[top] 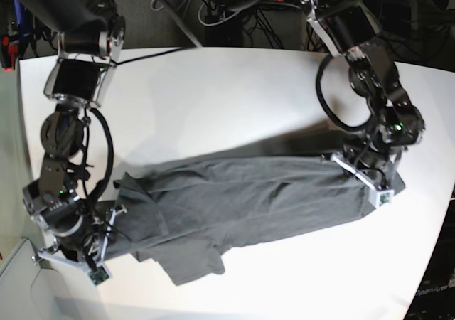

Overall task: Layout the t-shirt on the table in an organized manner, then fold the t-shirt properly
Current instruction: 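Lift the shoulder edge with both grippers and fold it over toward the hem, then lift the folded grey shirt with both grippers and drag it back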

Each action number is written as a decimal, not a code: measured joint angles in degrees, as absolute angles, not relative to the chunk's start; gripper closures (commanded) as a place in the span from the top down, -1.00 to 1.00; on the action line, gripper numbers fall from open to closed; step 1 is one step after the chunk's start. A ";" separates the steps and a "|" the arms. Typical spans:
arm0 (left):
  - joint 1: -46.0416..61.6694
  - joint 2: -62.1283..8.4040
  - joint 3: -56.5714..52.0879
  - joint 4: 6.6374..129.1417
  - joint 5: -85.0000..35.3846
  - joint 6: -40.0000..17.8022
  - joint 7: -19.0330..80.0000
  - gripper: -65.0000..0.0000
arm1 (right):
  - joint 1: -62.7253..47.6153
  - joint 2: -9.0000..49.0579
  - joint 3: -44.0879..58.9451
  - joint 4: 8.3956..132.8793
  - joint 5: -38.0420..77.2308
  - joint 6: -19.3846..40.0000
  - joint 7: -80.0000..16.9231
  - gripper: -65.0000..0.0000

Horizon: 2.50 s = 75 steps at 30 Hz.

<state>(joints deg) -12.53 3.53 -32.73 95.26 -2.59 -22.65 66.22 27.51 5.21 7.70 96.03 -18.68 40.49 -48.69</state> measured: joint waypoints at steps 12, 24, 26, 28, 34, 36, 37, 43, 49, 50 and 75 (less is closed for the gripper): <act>-40.99 0.34 -31.55 78.94 -2.72 -22.72 66.81 -0.96 | 44.36 6.44 13.32 82.94 -18.81 40.66 -43.18 -1.00; -52.03 -0.47 -24.97 53.04 -2.24 -22.26 40.91 -0.95 | 58.85 11.60 13.89 73.45 -19.14 40.53 -37.69 -1.00; -51.68 -0.89 -25.04 52.56 -2.35 -22.65 40.40 -0.95 | 57.45 12.10 13.87 76.07 -19.25 40.47 -41.15 -1.00; -50.54 -2.04 -24.91 52.62 -3.05 -22.87 39.72 -0.95 | 53.54 13.19 13.72 79.70 -17.96 40.49 -41.95 -1.00; -42.11 -6.74 -25.08 52.75 -2.35 -22.68 39.90 -0.95 | 33.08 12.23 14.09 91.05 -18.98 40.36 -44.12 -1.00; -38.72 -7.84 -25.08 53.45 -2.70 -22.94 40.16 -0.95 | 27.00 10.31 14.09 94.91 -18.81 40.29 -43.68 -1.00; -37.15 -8.25 -25.06 53.76 -2.48 -22.87 40.05 -0.95 | 24.27 9.41 13.93 96.49 -18.31 40.56 -43.38 -1.00; -28.64 -9.37 -24.95 53.84 -2.28 -22.70 39.72 -0.95 | 13.34 5.21 13.74 99.92 -18.72 40.66 -40.80 -1.00; -24.43 -9.04 -24.71 53.69 -2.79 -22.79 39.51 -0.84 | 10.46 3.57 13.56 99.90 -18.63 40.66 -39.38 -1.00; -23.86 -9.06 -24.73 53.69 -2.79 -22.76 39.48 -0.70 | 10.39 3.46 13.58 99.90 -18.63 40.64 -39.38 -1.00; -15.57 -4.73 -25.36 67.53 -2.37 -22.52 46.24 0.44 | 10.26 3.27 13.47 99.92 -18.63 40.64 -39.40 -1.00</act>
<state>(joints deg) -15.57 -4.73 -25.36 67.53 -2.37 -22.52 46.24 10.26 3.27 13.47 99.92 -18.63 40.64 -39.40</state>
